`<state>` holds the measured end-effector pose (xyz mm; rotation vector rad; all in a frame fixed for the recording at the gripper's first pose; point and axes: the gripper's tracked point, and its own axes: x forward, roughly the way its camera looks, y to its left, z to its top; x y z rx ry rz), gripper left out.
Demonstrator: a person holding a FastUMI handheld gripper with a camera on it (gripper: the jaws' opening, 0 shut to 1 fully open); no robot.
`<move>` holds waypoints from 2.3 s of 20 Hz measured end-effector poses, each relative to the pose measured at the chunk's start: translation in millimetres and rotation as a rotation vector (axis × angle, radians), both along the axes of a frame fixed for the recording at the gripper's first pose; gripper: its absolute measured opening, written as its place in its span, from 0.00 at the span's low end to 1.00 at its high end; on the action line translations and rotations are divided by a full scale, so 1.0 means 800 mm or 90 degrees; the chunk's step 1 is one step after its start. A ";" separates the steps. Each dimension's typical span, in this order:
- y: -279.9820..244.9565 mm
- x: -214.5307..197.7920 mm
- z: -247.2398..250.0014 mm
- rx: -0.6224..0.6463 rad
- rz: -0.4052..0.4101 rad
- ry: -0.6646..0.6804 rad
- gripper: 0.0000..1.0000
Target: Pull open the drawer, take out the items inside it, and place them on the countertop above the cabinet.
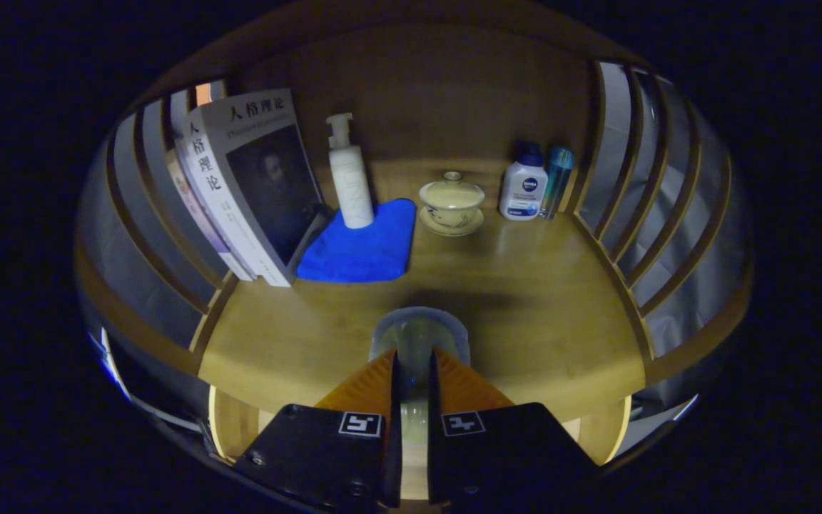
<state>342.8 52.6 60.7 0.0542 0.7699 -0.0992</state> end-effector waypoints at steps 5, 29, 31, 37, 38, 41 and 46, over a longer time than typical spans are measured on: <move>0.009 0.006 -0.012 0.022 0.028 0.009 0.28; 0.035 -0.159 0.059 -0.046 0.108 -0.377 0.98; 0.037 -0.196 0.059 -0.050 0.109 -0.419 0.98; 0.022 -0.280 0.013 -0.068 0.088 -0.489 0.98; 0.020 -0.291 0.000 -0.068 0.084 -0.489 0.98; 0.005 -0.318 -0.032 -0.067 0.060 -0.496 0.98; -0.007 -0.351 -0.072 -0.048 0.031 -0.501 0.98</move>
